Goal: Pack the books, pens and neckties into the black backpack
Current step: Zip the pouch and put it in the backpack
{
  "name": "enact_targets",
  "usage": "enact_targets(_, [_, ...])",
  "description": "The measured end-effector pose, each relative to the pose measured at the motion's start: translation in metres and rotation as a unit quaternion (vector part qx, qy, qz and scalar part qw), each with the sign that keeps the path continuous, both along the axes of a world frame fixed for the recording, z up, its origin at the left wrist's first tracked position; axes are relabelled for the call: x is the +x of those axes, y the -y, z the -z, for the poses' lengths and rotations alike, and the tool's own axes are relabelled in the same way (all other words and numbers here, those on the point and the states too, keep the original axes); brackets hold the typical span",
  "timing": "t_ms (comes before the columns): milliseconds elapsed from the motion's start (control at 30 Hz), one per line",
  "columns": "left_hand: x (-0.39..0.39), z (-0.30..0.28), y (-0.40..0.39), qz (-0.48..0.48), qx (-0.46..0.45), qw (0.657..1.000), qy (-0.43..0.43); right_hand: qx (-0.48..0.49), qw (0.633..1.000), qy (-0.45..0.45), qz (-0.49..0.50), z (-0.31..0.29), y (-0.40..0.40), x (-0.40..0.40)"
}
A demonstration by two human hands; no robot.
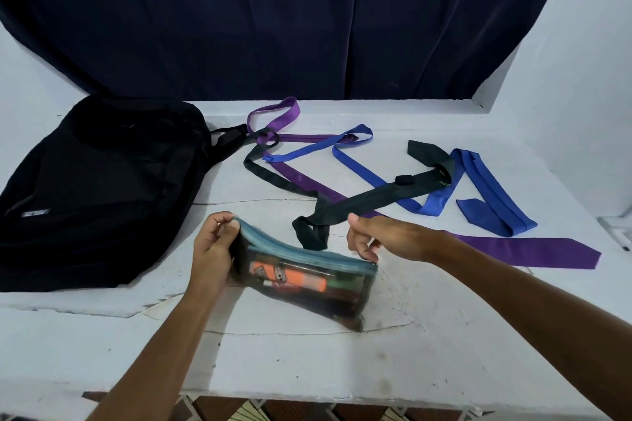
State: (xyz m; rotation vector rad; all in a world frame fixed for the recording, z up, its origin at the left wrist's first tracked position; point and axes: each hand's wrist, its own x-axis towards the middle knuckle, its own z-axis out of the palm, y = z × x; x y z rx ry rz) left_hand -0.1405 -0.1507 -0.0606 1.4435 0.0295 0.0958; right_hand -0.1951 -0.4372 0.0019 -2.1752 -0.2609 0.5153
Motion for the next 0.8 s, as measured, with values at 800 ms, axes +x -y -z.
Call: enact_targets(800, [-0.011, -0.011, 0.01, 0.111, 0.159, 0.978, -0.072, 0.08, 0.981, -0.122, 0.125, 0.018, 0.011, 0.002])
